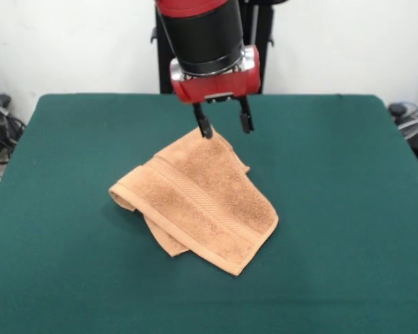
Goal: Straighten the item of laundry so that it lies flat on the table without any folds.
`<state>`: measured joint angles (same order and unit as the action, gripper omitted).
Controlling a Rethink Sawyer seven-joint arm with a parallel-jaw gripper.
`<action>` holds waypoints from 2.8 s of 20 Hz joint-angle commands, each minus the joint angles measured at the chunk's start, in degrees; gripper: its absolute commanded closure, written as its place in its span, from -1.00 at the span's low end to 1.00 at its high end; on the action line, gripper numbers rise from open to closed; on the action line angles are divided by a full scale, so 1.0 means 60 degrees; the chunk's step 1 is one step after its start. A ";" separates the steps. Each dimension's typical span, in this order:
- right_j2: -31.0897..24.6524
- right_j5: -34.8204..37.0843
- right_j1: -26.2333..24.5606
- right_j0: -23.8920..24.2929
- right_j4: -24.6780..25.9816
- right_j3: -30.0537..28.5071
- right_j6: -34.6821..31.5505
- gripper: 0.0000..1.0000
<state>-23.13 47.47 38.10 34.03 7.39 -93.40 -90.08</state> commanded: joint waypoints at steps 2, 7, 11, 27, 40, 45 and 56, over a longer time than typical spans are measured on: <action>-0.0666 0.0204 -0.0675 0.0099 0.0470 -0.0024 0.0906 -1.00; -0.0769 0.0320 -0.0669 0.0265 0.0629 -0.0006 0.1186 -1.00; -0.0723 0.0360 -0.0571 0.0331 0.0850 0.0167 0.1272 -1.00; -0.0853 0.1293 -0.0456 0.0394 0.1861 0.1369 0.1718 -1.00; -0.1034 0.1442 -0.0834 0.0683 0.1829 0.1488 0.2020 -1.00; -0.1064 0.1516 -0.0978 0.0693 0.1883 0.1637 0.2074 -1.00; -0.1109 0.1524 -0.1158 0.0712 0.1856 0.1731 0.2018 -1.00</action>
<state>-24.62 52.18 32.57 38.34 15.90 -83.18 -90.08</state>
